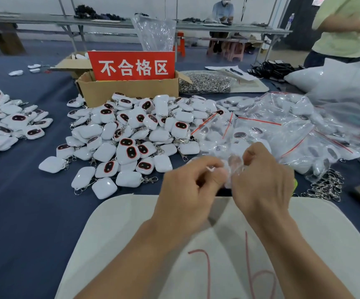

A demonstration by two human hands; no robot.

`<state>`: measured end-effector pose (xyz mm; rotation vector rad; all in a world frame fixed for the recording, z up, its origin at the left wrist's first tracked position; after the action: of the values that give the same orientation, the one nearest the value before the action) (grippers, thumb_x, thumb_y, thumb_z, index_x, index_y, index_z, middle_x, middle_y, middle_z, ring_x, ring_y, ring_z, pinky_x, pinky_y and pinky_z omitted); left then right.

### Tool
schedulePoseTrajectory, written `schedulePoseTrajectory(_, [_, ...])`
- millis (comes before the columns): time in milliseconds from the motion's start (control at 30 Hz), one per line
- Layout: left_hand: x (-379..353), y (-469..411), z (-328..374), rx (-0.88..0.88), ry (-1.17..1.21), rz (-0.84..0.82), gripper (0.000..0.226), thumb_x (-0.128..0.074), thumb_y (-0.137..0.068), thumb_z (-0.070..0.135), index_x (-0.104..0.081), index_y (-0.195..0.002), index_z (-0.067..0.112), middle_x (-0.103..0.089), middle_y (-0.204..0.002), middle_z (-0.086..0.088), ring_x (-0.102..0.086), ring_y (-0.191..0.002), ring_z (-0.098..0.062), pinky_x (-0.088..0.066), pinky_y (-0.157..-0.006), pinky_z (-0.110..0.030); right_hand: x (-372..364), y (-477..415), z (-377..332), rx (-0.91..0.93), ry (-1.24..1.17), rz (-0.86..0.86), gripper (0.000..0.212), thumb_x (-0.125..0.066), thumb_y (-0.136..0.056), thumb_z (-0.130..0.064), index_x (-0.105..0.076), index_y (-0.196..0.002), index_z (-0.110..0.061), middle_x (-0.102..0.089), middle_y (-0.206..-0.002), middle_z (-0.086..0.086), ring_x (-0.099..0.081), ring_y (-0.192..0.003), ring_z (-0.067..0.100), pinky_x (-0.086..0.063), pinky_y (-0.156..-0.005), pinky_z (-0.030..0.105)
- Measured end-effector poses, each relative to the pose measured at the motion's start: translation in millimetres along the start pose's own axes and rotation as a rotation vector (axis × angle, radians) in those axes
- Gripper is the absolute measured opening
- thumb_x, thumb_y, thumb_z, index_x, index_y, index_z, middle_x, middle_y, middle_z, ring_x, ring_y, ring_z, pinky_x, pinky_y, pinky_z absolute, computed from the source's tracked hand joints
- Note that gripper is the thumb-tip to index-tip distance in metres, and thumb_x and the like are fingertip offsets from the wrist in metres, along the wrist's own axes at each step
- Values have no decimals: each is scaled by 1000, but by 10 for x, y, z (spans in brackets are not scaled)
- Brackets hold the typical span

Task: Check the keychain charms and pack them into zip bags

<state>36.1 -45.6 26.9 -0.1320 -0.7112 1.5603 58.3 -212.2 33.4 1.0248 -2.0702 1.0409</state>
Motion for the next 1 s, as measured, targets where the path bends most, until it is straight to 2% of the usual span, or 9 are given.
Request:
schedulePoseTrajectory(67, [198, -87, -168, 109, -80, 141, 9, -65, -93, 32, -71, -99, 32, -67, -70, 19, -59, -62, -4, -40, -60, -14, 91, -48, 39, 27, -67, 95, 8, -54, -92, -20, -55, -98, -25, -74, -92, 3, -59, -97, 36, -26, -87, 33])
schedulePoseTrajectory(133, [407, -143, -383, 273, -254, 218, 16, -64, -91, 22, -70, -99, 34, -64, -65, 20, -58, -64, -1, -37, -60, -10, 270, -51, 26, 89, -200, 265, 29, -48, -84, -5, -62, -100, -23, -75, -93, 2, -61, -97, 26, -25, -92, 26])
schedulePoseTrajectory(233, [546, -168, -603, 401, -475, 107, 35, -64, -83, 12, -69, -109, 35, -70, -92, 19, -63, -87, -7, -43, -75, -19, 451, 20, -40, 184, -377, 403, 39, -40, -78, -4, -62, -99, -28, -73, -92, -3, -53, -91, 11, -32, -90, 22])
schedulePoseTrajectory(333, [432, -161, -657, 345, -619, -80, 53, -65, -79, 13, -67, -129, 32, -60, -140, 13, -52, -128, -16, -35, -103, -29, 314, 75, -168, 290, -457, 214, 32, -37, -82, -14, -60, -98, -30, -71, -82, -4, -63, -82, 17, -44, -75, 31])
schedulePoseTrajectory(400, [391, -164, -650, 305, -669, -88, 56, -64, -83, 14, -62, -136, 28, -54, -148, 10, -44, -135, -17, -25, -109, -27, 84, 92, -218, 301, -377, -38, 26, -40, -83, -16, -59, -94, -30, -69, -74, -3, -61, -74, 20, -43, -69, 37])
schedulePoseTrajectory(567, [413, -184, -647, 219, -715, -106, 25, -58, -94, 16, -67, -115, 24, -66, -117, 6, -54, -113, -24, -36, -92, -33, -293, 107, -90, 255, 78, -418, 25, -53, -80, -12, -57, -94, -32, -68, -86, -4, -60, -85, 28, -37, -67, 34])
schedulePoseTrajectory(633, [426, -197, -597, 215, -718, -70, 12, -53, -100, 25, -62, -93, 22, -65, -92, 7, -55, -95, -25, -36, -77, -36, -214, 80, -80, 182, -70, -327, 26, -51, -83, -10, -59, -89, -34, -68, -81, -9, -61, -80, 23, -38, -66, 31])
schedulePoseTrajectory(800, [590, -198, -549, 311, -436, 242, 37, -47, -102, 39, -64, -76, 17, -56, -59, 0, -51, -61, -15, -39, -60, -34, -22, 169, -217, 174, -483, -74, 34, -50, -88, -1, -67, -81, -30, -71, -73, -9, -62, -75, 7, -40, -62, 13])
schedulePoseTrajectory(1000, [422, -235, -548, 443, 266, 99, 23, -72, -86, 46, -82, -75, 28, -74, -68, 0, -58, -59, -8, -48, -59, -20, -353, 507, -513, 44, -855, -500, 24, -64, -86, -30, -68, -108, -38, -76, -85, -15, -73, -80, 5, -57, -71, 17])
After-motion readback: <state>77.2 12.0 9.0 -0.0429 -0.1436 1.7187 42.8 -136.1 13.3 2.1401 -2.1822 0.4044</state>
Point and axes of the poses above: each hand's wrist, its own y-axis away from the middle knuckle, its own x-axis out of the back of the hand, z = x × y, the point moved 6 cm from there along -y, towards the middle knuckle
